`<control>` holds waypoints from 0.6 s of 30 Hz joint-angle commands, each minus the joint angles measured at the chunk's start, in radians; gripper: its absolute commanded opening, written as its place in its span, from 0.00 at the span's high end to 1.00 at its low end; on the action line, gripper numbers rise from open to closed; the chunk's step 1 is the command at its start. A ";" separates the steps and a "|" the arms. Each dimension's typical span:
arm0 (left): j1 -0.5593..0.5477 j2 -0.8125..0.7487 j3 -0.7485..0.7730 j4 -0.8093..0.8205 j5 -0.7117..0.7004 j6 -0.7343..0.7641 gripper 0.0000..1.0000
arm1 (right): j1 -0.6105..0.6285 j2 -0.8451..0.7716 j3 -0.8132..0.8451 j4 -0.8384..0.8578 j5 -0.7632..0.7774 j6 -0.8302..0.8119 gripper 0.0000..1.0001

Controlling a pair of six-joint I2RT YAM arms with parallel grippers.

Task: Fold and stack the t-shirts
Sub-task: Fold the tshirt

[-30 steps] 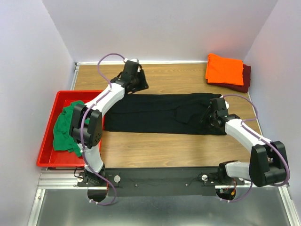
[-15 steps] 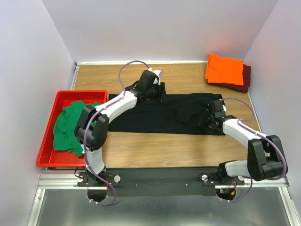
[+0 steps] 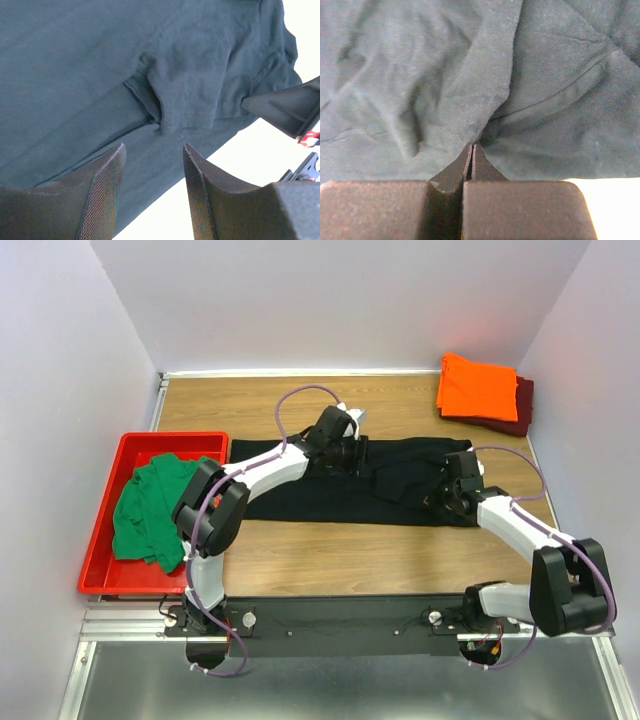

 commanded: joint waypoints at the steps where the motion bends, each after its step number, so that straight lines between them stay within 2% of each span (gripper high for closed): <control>1: -0.032 0.052 0.001 0.018 0.039 0.024 0.43 | 0.008 -0.076 0.012 -0.054 0.022 0.000 1.00; 18: -0.075 0.201 0.096 0.049 0.086 -0.004 0.43 | 0.009 -0.090 0.052 -0.101 0.030 -0.023 1.00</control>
